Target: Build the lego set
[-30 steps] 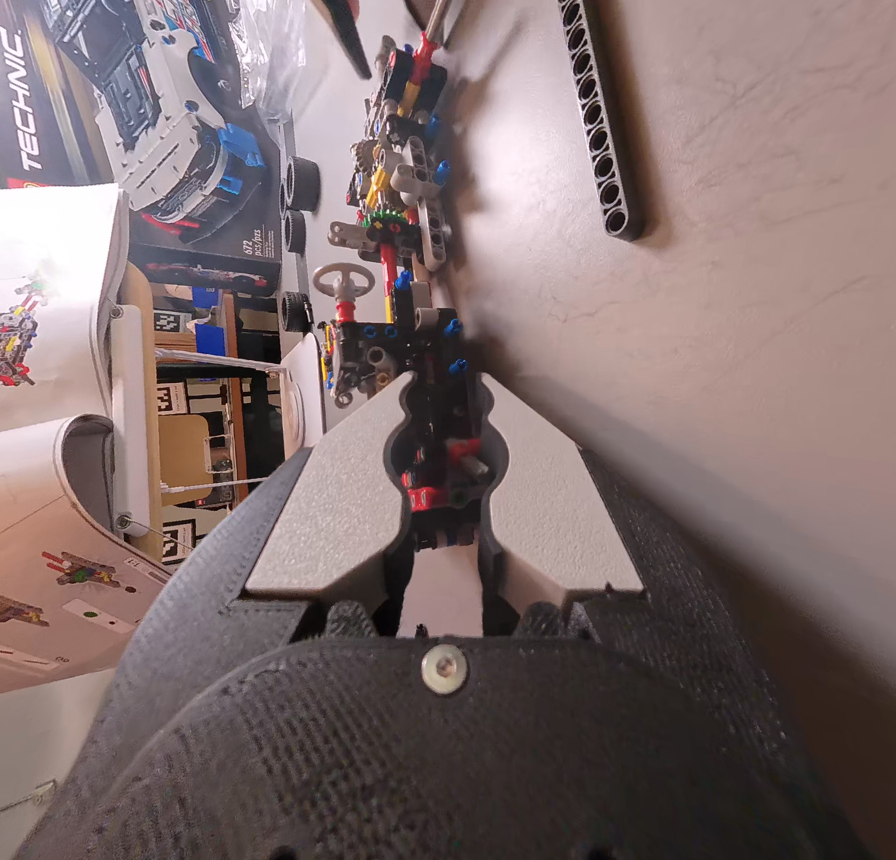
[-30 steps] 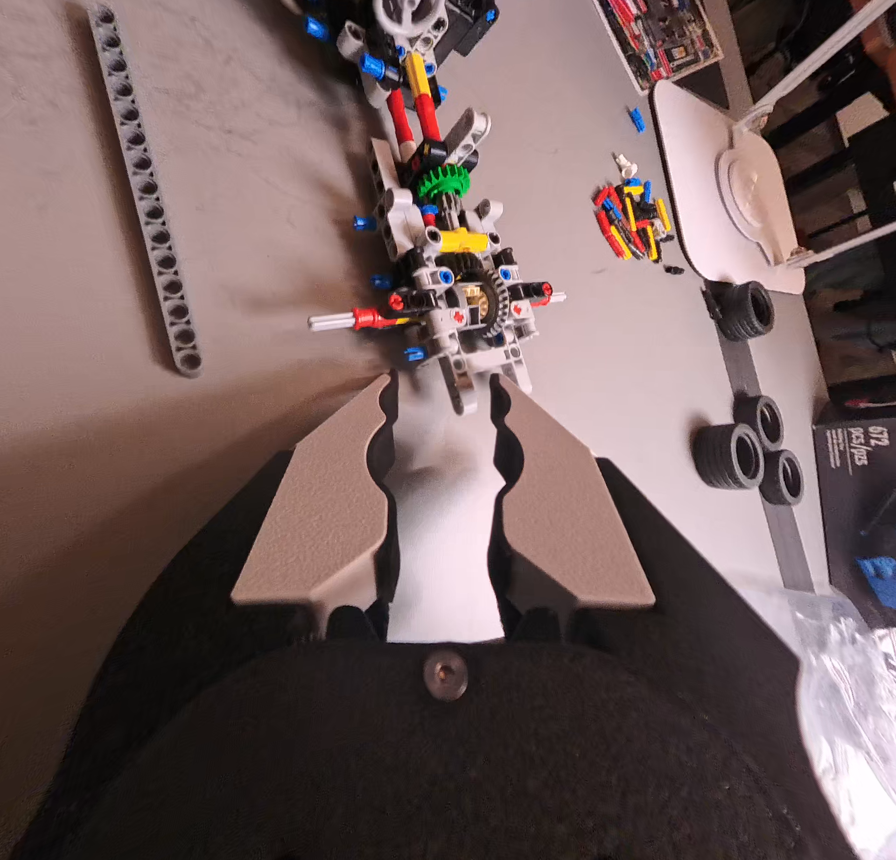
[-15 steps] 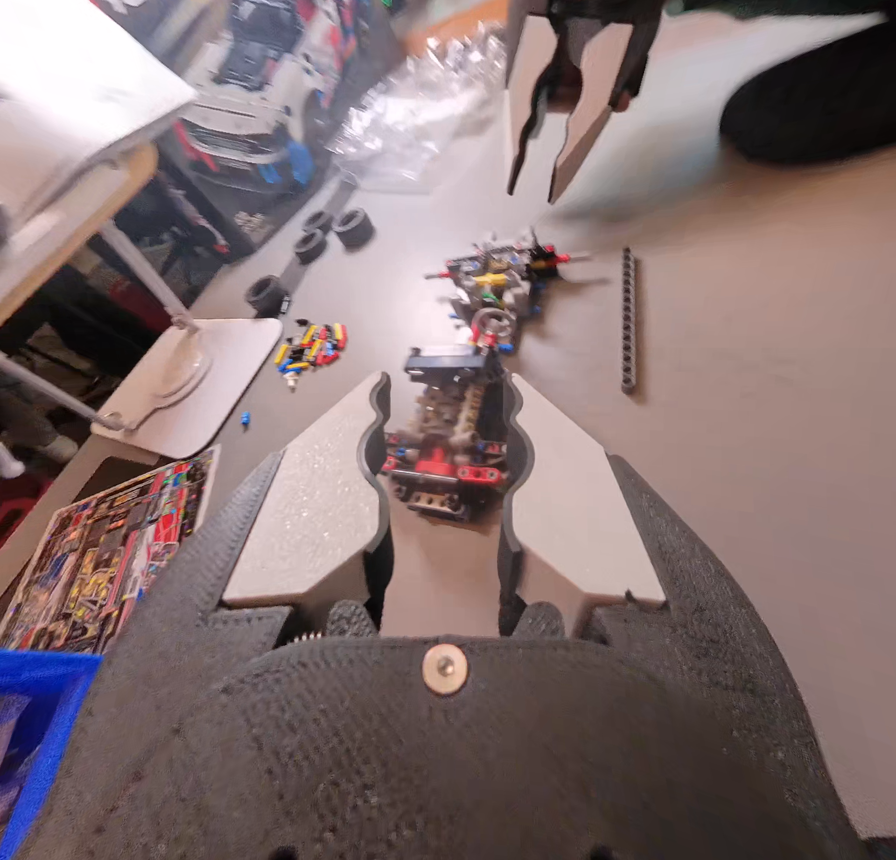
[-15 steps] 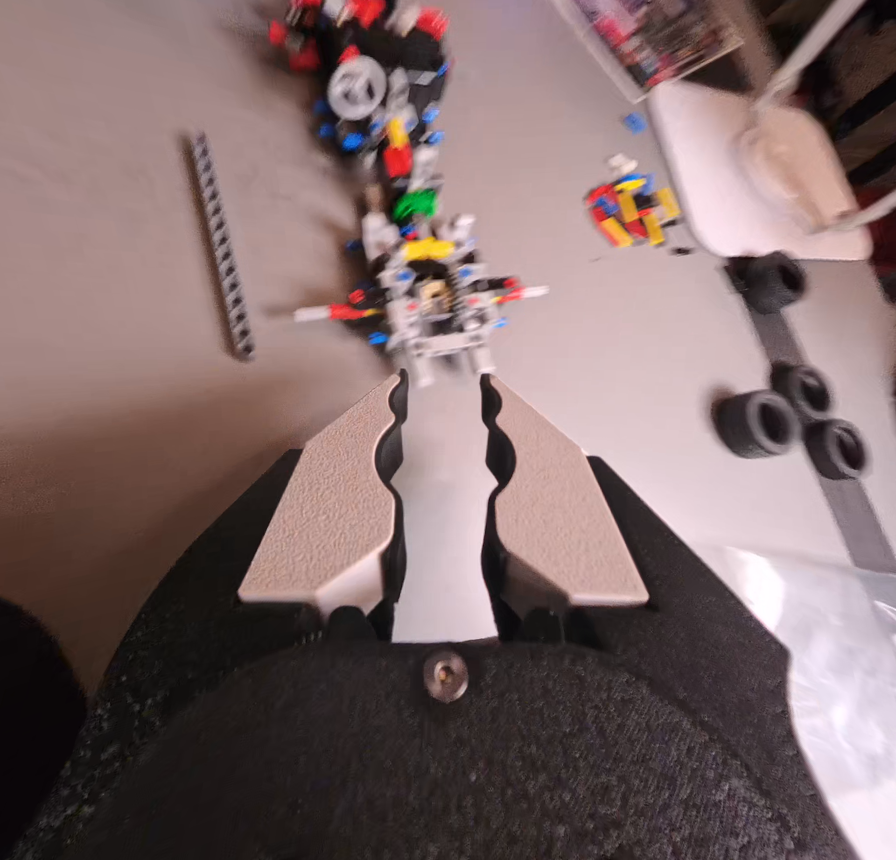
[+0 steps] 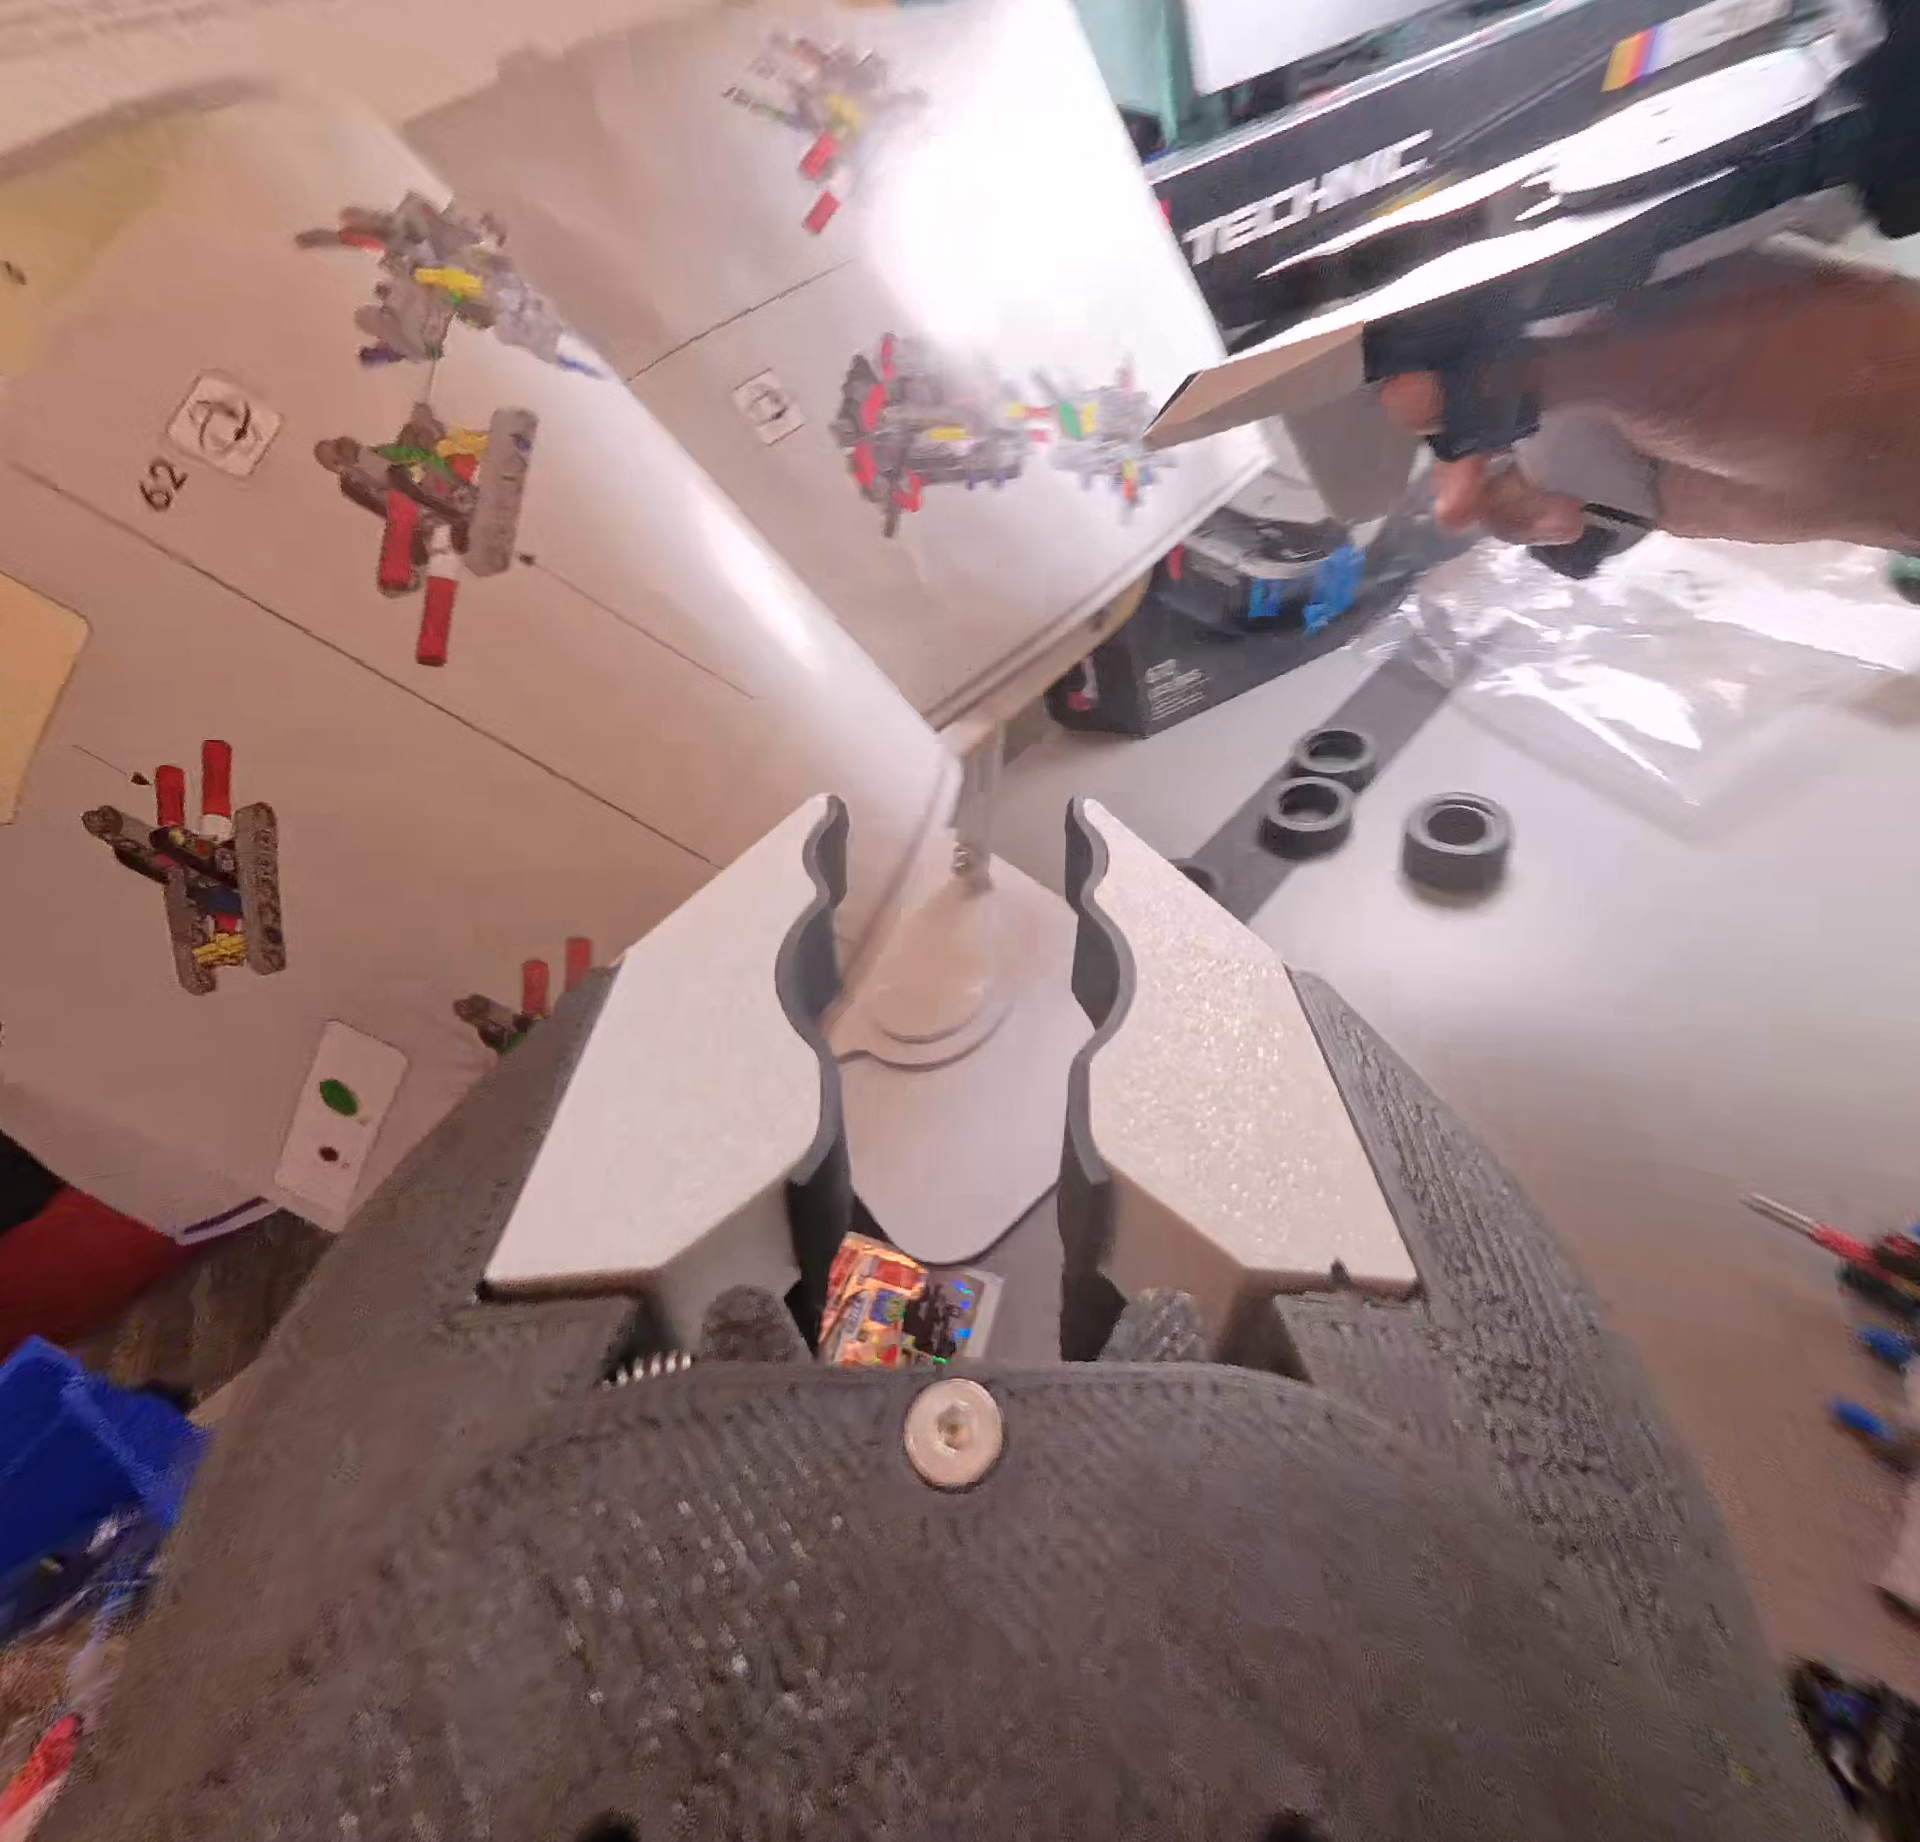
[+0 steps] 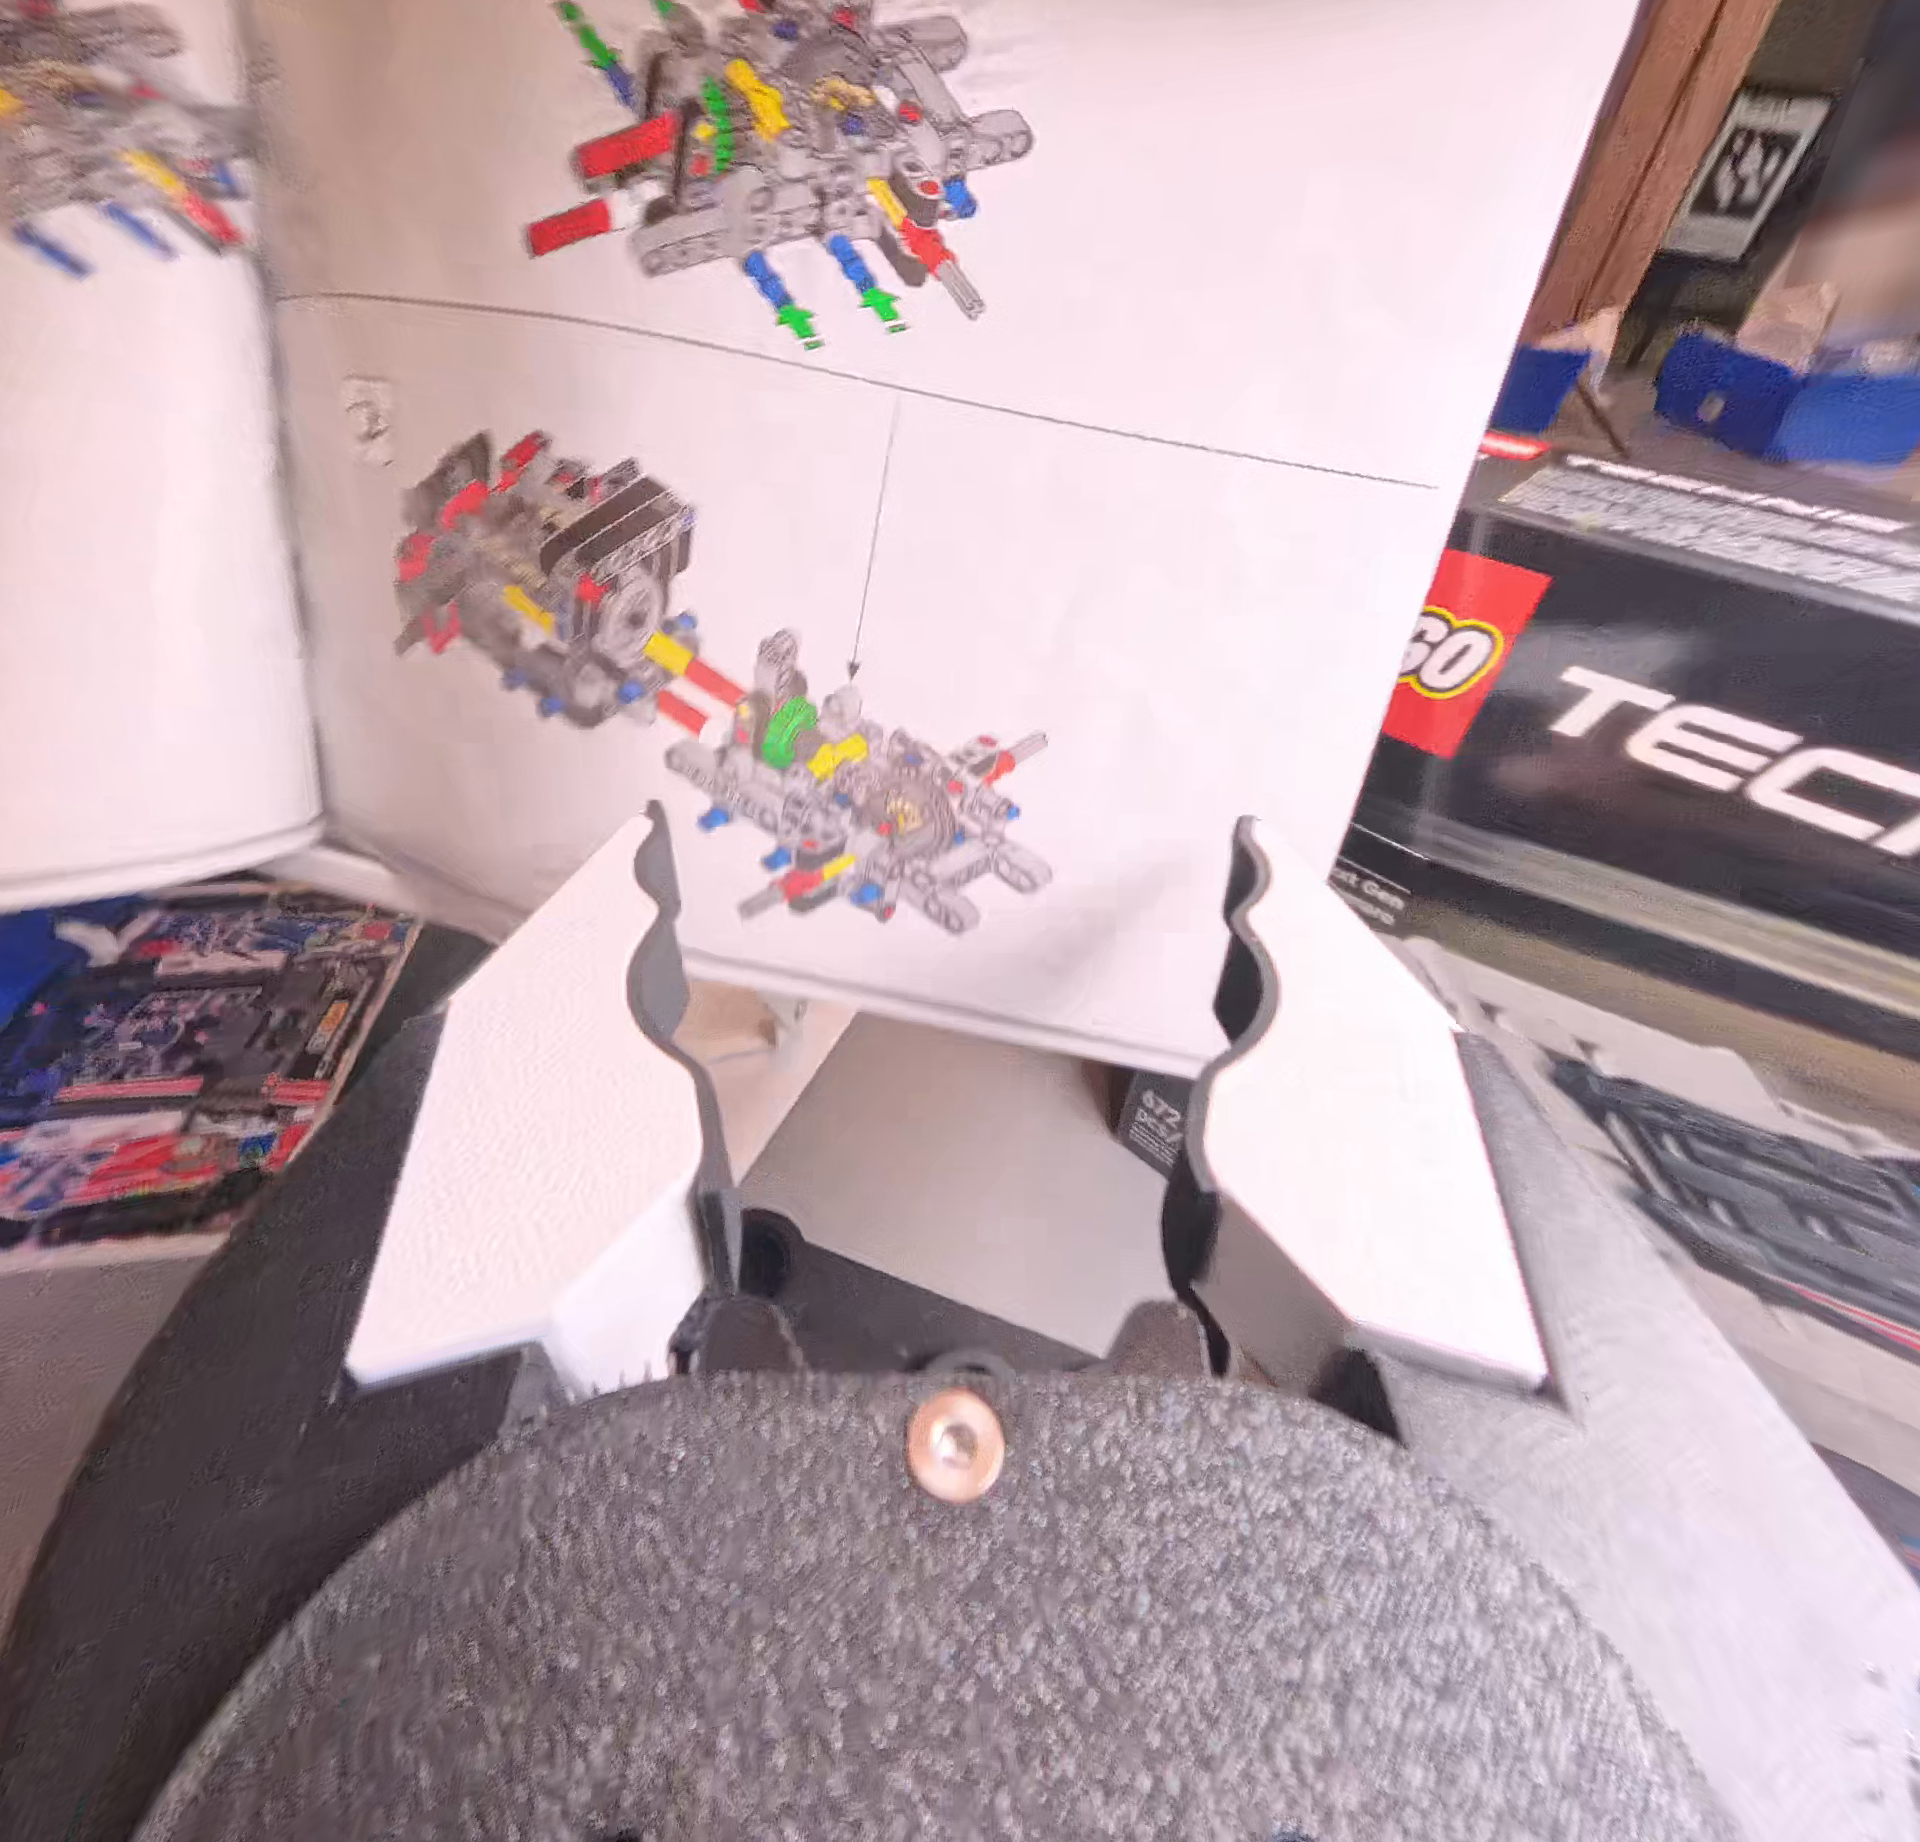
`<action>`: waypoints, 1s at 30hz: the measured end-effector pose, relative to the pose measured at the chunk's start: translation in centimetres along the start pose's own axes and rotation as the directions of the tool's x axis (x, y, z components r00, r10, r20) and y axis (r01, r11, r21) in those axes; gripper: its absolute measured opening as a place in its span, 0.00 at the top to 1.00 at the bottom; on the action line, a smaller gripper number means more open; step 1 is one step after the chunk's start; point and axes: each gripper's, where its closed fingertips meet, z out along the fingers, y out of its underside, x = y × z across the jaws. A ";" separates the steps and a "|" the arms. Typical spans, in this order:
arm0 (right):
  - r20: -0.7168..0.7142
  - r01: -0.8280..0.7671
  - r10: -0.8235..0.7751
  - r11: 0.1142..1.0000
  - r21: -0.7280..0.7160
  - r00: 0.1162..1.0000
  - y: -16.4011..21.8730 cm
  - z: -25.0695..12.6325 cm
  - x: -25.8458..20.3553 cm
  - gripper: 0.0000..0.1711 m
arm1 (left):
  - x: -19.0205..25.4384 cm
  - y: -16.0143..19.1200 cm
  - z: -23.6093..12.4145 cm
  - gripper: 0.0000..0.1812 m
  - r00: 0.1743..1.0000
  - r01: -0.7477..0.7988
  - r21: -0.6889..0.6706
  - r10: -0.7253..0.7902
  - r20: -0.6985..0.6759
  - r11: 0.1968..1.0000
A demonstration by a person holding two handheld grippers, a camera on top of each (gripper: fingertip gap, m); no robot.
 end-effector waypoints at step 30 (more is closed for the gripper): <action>0.078 0.690 -0.745 0.647 0.325 0.662 -1.0 0.3 -26.0 0.75 | -5.4 -4.6 -1.9 0.73 0.828 0.528 0.087 -0.490 -0.273 0.845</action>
